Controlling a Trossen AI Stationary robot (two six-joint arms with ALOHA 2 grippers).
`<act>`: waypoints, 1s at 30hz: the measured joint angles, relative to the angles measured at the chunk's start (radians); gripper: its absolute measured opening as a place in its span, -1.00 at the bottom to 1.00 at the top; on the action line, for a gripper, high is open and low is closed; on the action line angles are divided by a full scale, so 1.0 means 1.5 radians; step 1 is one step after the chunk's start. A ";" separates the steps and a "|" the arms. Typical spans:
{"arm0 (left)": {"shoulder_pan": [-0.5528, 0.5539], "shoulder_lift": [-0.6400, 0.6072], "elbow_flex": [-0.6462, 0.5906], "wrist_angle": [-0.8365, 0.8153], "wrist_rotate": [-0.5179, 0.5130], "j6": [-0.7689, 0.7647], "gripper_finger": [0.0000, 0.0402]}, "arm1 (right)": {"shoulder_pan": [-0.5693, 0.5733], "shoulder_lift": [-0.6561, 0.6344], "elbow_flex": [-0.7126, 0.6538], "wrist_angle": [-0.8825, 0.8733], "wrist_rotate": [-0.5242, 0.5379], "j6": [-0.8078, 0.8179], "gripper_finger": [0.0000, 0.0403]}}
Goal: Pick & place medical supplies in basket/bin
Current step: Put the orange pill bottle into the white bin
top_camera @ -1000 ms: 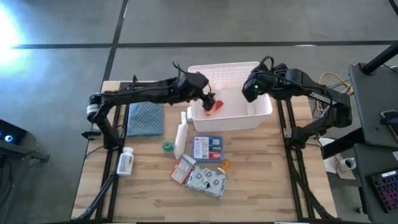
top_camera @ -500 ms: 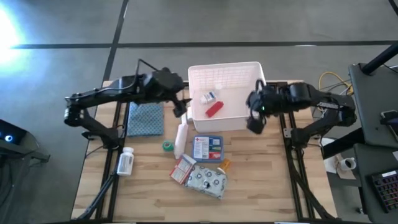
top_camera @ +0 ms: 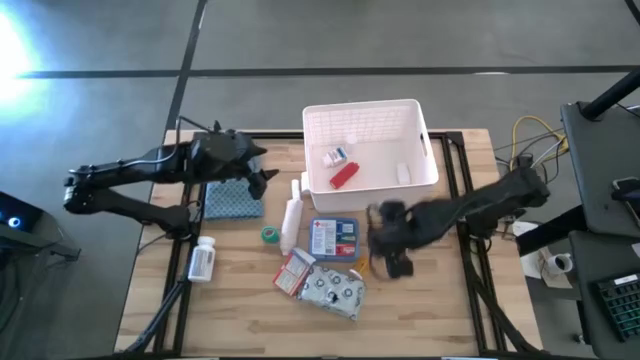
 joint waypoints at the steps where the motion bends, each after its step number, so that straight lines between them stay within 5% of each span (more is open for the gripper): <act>1: 0.000 -0.014 -0.015 0.002 0.001 -0.012 0.58 | 0.013 0.022 -0.003 -0.005 -0.002 -0.035 0.75; 15: -0.016 -0.160 -0.103 0.000 0.070 -0.069 0.58 | 0.019 0.142 -0.068 0.215 -0.070 -0.077 0.67; 30: -0.018 -0.214 -0.105 -0.026 0.074 -0.068 0.58 | 0.005 0.274 -0.053 0.242 -0.070 -0.050 0.64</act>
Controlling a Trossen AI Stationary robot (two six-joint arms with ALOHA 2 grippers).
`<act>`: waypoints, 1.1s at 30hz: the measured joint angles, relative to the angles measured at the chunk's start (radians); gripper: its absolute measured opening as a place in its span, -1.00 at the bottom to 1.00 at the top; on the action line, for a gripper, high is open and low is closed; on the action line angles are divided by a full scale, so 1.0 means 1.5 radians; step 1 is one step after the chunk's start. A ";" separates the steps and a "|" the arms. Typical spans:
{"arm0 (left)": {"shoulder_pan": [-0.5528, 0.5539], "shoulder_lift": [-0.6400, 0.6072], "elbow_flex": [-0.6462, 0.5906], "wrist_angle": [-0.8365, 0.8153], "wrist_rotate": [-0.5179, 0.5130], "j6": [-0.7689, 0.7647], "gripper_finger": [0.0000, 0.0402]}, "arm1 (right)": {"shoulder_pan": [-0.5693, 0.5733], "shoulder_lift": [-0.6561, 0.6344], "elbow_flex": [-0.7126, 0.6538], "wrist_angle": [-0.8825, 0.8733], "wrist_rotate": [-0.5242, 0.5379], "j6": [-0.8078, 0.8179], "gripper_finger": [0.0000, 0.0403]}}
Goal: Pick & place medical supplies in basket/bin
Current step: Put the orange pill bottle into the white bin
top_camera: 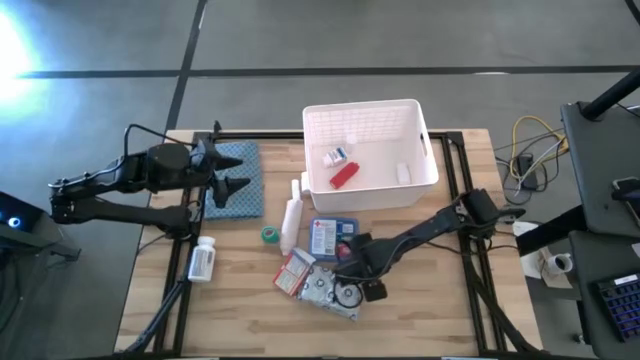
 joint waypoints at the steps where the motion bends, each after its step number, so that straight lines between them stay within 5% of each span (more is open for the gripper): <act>1: 0.000 0.000 0.000 0.000 0.000 0.000 0.58 | 0.000 0.002 0.001 0.000 -0.002 0.007 0.63; 7: 0.000 0.003 0.000 -0.015 0.000 0.000 0.58 | -0.006 -0.009 -0.008 -0.005 -0.032 0.110 0.48; 15: 0.000 0.014 -0.001 -0.020 -0.001 0.003 0.58 | -0.019 -0.017 -0.007 -0.061 -0.046 0.240 -0.19; 22: 0.000 0.037 -0.003 -0.021 -0.001 0.003 0.58 | -0.030 -0.156 0.002 -0.097 -0.029 0.430 -0.40; 27: 0.000 0.061 -0.003 -0.025 -0.003 0.003 0.58 | -0.036 -0.319 0.030 -0.091 0.119 0.612 -0.30; 33: 0.000 0.084 -0.003 -0.049 -0.002 0.003 0.58 | -0.059 -0.458 0.080 -0.064 0.503 0.656 -0.29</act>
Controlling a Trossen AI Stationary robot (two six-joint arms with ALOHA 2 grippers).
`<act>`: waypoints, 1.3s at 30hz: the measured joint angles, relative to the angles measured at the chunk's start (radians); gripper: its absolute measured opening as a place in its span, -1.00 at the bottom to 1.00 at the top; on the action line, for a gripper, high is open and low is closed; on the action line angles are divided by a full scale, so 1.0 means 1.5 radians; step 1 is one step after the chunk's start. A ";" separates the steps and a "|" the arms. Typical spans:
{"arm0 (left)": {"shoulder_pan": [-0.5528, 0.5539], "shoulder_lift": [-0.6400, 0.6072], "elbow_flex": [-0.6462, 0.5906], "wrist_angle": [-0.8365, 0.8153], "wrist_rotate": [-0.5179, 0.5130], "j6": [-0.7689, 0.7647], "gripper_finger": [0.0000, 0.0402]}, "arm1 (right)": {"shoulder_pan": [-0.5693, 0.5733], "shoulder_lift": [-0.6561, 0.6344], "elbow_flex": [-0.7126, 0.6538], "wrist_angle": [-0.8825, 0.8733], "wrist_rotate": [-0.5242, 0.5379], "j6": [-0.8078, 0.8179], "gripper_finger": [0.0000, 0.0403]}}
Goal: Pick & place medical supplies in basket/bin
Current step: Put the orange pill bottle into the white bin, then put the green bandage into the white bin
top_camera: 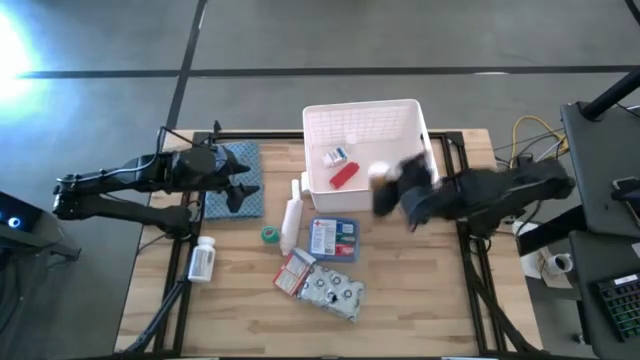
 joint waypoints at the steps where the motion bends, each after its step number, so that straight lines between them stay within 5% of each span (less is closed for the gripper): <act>1: 0.000 0.003 0.000 -0.009 0.000 0.000 0.58 | -0.013 -0.015 0.005 0.005 0.042 -0.013 -0.29; 4: 0.000 0.012 -0.002 -0.044 0.000 0.000 0.58 | -0.083 -0.042 0.010 0.009 0.032 -0.062 -0.28; 8: 0.000 0.028 -0.007 -0.127 0.003 -0.027 0.58 | -0.203 -0.046 0.008 0.009 -0.157 -0.138 -0.15; 11: 0.000 0.039 -0.016 -0.182 0.018 -0.085 0.58 | -0.264 -0.030 0.008 0.011 -0.234 -0.194 0.04; 18: 0.000 0.045 -0.034 -0.268 0.045 -0.283 0.58 | -0.323 0.018 0.013 0.012 -0.246 -0.310 0.50; 24: -0.019 0.046 -0.029 -0.283 0.050 -0.379 0.58 | -0.330 0.050 0.044 0.012 -0.247 -0.447 0.69; 33: -0.156 0.087 -0.059 -0.137 0.052 -0.088 0.58 | -0.332 0.069 0.078 0.011 -0.246 -0.693 0.68; 39: -0.167 0.169 -0.115 -0.056 0.051 0.030 0.58 | -0.337 0.069 0.081 0.006 -0.245 -0.716 0.64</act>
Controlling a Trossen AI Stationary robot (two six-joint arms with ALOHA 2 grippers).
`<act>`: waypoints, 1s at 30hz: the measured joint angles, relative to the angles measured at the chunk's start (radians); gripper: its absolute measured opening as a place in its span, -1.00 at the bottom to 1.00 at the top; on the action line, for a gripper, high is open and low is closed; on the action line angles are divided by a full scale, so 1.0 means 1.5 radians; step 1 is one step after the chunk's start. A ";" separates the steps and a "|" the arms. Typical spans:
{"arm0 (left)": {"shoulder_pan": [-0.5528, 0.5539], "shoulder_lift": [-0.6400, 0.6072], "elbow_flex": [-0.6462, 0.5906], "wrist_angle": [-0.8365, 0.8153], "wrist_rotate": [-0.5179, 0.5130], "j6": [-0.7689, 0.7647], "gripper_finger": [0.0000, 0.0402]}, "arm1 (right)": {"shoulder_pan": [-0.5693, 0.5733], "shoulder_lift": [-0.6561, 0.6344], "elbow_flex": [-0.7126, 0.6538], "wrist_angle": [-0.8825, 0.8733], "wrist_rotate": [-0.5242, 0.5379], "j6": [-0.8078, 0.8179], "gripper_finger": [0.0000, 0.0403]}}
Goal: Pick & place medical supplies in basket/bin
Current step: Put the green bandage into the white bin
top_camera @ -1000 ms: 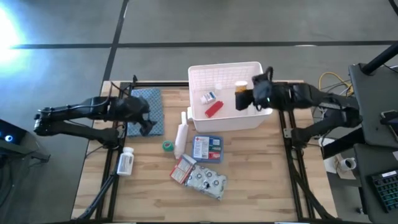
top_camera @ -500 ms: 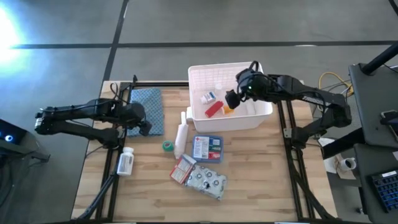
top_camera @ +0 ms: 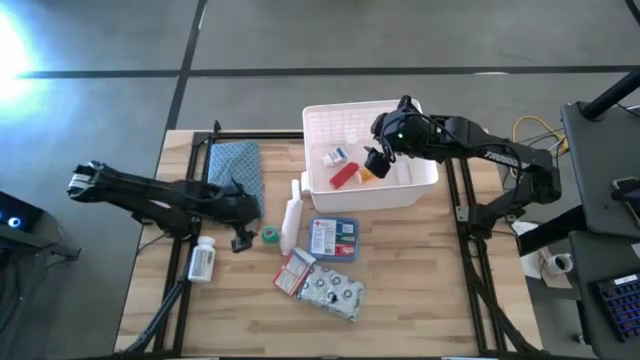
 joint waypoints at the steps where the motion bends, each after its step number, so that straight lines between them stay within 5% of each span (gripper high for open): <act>1: 0.001 0.015 -0.009 0.017 0.000 0.015 0.58 | 0.000 0.000 0.000 0.000 0.000 -0.002 0.63; 24: 0.042 0.209 -0.103 0.219 0.036 0.075 0.57 | -0.009 -0.001 -0.002 -0.005 0.006 0.011 0.63; 30: 0.045 0.208 -0.110 0.276 0.052 0.073 0.28 | -0.009 -0.001 -0.002 -0.005 0.006 0.011 0.63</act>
